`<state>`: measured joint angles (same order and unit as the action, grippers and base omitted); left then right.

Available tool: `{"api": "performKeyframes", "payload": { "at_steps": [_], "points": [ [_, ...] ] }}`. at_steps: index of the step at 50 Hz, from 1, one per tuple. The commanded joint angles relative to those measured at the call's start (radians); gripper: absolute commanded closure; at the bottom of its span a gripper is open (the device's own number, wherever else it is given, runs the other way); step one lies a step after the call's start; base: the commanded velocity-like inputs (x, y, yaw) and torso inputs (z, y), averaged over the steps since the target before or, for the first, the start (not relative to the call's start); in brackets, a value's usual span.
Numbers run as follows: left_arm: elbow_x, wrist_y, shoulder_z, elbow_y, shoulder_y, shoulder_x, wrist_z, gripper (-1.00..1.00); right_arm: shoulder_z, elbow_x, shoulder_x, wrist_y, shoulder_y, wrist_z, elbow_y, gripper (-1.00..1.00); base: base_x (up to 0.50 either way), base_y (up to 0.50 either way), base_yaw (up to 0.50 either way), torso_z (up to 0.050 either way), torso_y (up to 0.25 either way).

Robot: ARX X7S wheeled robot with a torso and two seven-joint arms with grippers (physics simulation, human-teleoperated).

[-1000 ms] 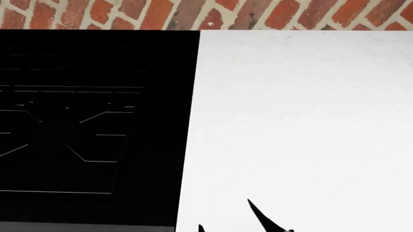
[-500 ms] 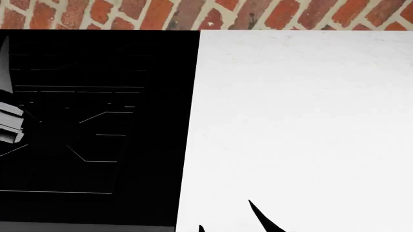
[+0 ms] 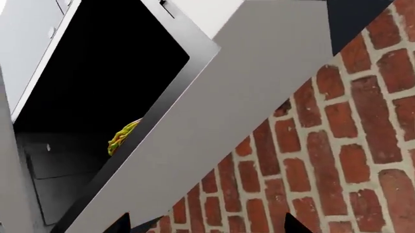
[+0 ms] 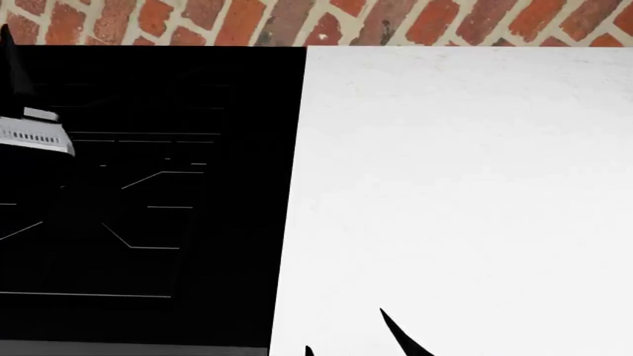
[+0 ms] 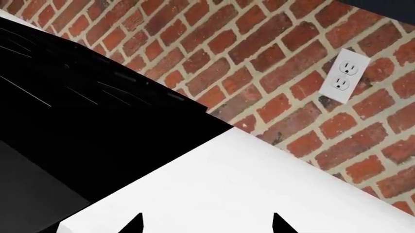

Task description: Open the microwave door

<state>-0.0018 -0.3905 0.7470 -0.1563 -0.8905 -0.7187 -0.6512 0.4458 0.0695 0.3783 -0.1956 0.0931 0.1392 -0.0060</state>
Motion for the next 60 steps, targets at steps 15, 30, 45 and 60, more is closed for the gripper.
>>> {"api": "performKeyframes", "payload": {
  "at_steps": [15,30,45,60],
  "points": [
    [0.165,0.090,-0.045,0.243,-0.165,0.091,-0.170,-1.00,0.019,0.008,0.004,0.009,-0.003,-0.018,0.042,-1.00,0.00,0.00,0.00,0.000,0.000],
    [0.263,0.187,0.018,0.425,-0.275,0.191,-0.231,-1.00,0.022,0.003,0.007,0.005,-0.004,-0.017,0.043,-1.00,0.00,0.00,0.00,0.000,0.000],
    [0.283,0.182,0.025,0.495,-0.289,0.223,-0.258,-1.00,0.024,-0.001,0.008,0.002,-0.001,-0.014,0.049,-1.00,0.00,0.00,0.00,0.000,0.000],
    [0.289,0.110,-0.007,0.518,-0.295,0.216,-0.279,-1.00,0.025,-0.003,0.012,0.007,-0.003,-0.009,0.042,-1.00,0.00,0.00,0.00,0.000,0.000]
  ]
}}
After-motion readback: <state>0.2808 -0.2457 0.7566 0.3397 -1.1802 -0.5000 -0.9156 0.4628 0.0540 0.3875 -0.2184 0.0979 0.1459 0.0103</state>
